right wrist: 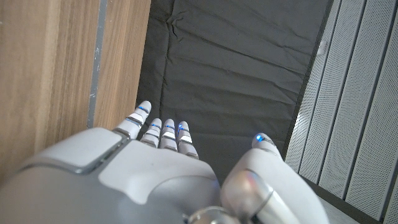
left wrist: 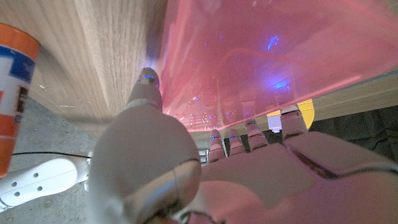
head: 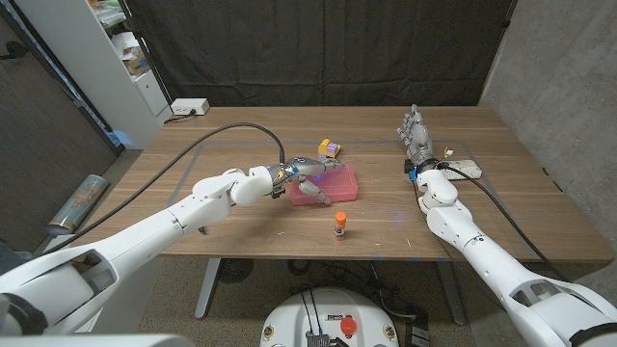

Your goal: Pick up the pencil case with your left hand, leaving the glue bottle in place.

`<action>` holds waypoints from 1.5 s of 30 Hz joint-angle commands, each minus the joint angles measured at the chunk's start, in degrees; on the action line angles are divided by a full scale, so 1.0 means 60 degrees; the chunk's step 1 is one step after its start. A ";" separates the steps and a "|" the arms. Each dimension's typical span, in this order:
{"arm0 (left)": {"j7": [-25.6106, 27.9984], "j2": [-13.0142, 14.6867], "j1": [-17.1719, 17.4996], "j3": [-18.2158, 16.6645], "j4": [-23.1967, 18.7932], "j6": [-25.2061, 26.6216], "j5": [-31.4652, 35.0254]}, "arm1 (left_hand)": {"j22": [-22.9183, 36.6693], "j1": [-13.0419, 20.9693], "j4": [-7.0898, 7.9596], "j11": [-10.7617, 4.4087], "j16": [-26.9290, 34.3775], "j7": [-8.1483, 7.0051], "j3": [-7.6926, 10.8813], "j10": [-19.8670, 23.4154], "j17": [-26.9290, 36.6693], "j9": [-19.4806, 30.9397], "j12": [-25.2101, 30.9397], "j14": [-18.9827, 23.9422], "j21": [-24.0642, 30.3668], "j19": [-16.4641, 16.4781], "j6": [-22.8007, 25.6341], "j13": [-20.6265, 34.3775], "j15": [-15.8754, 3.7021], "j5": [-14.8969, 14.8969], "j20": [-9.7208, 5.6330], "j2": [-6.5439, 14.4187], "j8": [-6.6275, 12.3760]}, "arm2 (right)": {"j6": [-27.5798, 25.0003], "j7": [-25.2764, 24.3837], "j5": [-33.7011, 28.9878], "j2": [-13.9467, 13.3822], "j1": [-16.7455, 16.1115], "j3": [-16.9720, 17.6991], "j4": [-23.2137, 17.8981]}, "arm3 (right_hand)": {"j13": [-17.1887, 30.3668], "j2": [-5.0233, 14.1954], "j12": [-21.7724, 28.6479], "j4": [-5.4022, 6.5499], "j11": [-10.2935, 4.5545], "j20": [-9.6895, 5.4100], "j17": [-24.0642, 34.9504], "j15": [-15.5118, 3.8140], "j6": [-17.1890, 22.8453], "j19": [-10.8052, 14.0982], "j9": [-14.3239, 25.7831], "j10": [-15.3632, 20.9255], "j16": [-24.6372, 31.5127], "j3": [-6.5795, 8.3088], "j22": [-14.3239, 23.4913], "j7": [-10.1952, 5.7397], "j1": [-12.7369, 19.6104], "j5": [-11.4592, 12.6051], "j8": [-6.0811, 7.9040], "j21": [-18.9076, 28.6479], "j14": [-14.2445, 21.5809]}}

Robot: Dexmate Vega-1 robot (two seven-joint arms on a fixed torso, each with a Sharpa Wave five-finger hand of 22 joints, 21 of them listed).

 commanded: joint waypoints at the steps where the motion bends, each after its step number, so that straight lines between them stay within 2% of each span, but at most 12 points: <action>1: 0.0164 0.0175 0.0234 -0.0201 -0.0379 0.0198 -0.0054 | 0.0032 0.2228 0.0014 0.0005 0.0074 -0.0031 0.0067 0.0097 0.0065 0.0036 0.0076 0.0139 0.0078 0.1261 0.0092 0.0022 -0.0075 -0.0012 -0.1245 0.2085 0.0068 | -0.0121 -0.0194 -0.0112 -0.0118 -0.0137 0.0006 -0.0310 | 0.0036 -0.0004 0.0019 -0.0002 0.0042 0.0044 0.0012 0.0041 0.0037 0.0031 0.0049 -0.0033 0.0051 -0.0028 0.0052 -0.0050 0.0097 0.0032 0.0059 0.0082 0.0006; 5: 0.0198 0.0271 0.0334 -0.0304 -0.0630 0.0366 0.0008 | 0.0029 0.2299 0.0015 0.0030 0.0095 0.0008 0.0099 0.0090 0.0104 0.0041 0.0078 0.0146 0.0072 0.1260 0.0124 0.0031 -0.0069 -0.0017 -0.1238 0.2110 0.0076 | -0.0121 -0.0207 -0.0113 -0.0132 -0.0165 0.0015 -0.0385 | 0.0036 -0.0002 0.0013 -0.0004 0.0027 0.0046 0.0013 0.0043 0.0042 0.0030 0.0049 -0.0048 0.0050 -0.0033 0.0052 -0.0053 0.0098 0.0032 0.0061 0.0082 0.0005; 25: 0.0341 0.0446 0.0557 -0.0561 -0.1003 0.0474 -0.0044 | 0.0023 0.2459 0.0044 0.0056 0.0162 0.0052 0.0141 0.0098 0.0229 0.0066 0.0096 0.0161 0.0060 0.1284 0.0199 0.0061 -0.0062 -0.0037 -0.1241 0.2116 0.0087 | -0.0186 -0.0386 -0.0205 -0.0198 -0.0317 0.0020 -0.0738 | 0.0036 0.0016 0.0016 -0.0016 0.0029 0.0042 0.0015 0.0042 0.0048 0.0031 0.0049 -0.0038 0.0049 -0.0061 0.0052 -0.0045 0.0113 0.0033 0.0061 0.0083 0.0009; 45: 0.0717 0.0855 0.1099 -0.1095 -0.1784 0.0655 -0.0061 | 0.0023 0.2623 0.0059 0.0118 0.0238 0.0132 0.0202 0.0128 0.0356 0.0096 0.0124 0.0205 0.0073 0.1357 0.0259 0.0090 -0.0049 -0.0027 -0.1242 0.2150 0.0096 | -0.0250 -0.0717 -0.0389 -0.0347 -0.0654 0.0068 -0.1459 | 0.0036 0.0036 0.0016 -0.0026 0.0039 0.0042 0.0016 0.0052 0.0040 0.0038 0.0049 -0.0035 0.0052 -0.0086 0.0051 -0.0033 0.0127 0.0033 0.0057 0.0085 0.0020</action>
